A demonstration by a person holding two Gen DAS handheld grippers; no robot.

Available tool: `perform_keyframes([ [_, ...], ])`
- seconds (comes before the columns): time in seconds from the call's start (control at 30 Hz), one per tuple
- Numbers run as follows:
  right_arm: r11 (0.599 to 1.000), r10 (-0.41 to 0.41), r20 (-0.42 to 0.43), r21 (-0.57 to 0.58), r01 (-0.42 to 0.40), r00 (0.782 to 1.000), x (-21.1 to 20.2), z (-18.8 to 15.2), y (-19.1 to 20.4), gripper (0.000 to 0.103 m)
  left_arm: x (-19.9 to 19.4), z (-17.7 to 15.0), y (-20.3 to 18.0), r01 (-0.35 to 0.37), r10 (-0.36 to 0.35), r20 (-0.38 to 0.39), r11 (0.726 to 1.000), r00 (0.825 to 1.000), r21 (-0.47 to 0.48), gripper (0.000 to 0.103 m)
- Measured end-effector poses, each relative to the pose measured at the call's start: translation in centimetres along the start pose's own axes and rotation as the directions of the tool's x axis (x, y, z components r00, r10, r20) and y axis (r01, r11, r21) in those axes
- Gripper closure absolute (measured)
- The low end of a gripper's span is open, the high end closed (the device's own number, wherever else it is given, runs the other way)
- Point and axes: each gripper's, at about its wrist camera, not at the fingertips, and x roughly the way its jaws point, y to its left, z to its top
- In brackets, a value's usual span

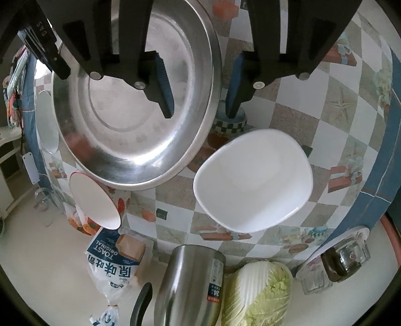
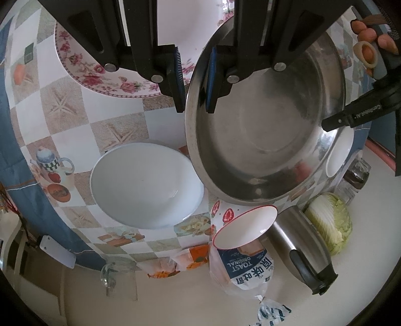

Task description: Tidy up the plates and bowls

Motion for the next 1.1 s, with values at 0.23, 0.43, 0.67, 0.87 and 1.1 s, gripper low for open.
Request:
perform_keyframes([
  [0.23, 1.000, -0.018, 0.024, 0.001, 0.018, 1.000, -1.6, 0.2, 0.1, 0.075, -1.7, 0.0, -0.1, -0.034, 0.034, 0.026, 0.999, 0.999, 0.005, 0.046],
  [0.43, 0.999, -0.035, 0.050, -0.037, 0.037, 0.998, -2.7, 0.0, 0.9, 0.052, -3.1, -0.3, -0.5, -0.047, 0.046, 0.063, 0.999, 0.997, 0.014, 0.027],
  [0.67, 0.995, -0.048, 0.049, -0.088, 0.052, 0.998, -2.7, -0.9, 1.5, 0.027, -3.9, -1.4, -0.4, -0.062, 0.062, 0.086, 0.998, 0.994, 0.003, 0.012],
  [0.87, 0.992, -0.035, 0.058, -0.118, 0.042, 0.998, -2.8, -1.6, 2.1, 0.010, -4.2, -2.5, -0.7, -0.073, 0.070, 0.107, 0.997, 0.992, 0.021, 0.007],
  [1.1, 0.987, -0.041, 0.057, -0.152, 0.049, 0.998, -3.0, -2.4, 2.7, 0.001, -4.5, -3.9, -1.0, -0.078, 0.073, 0.111, 0.996, 0.991, 0.042, 0.007],
])
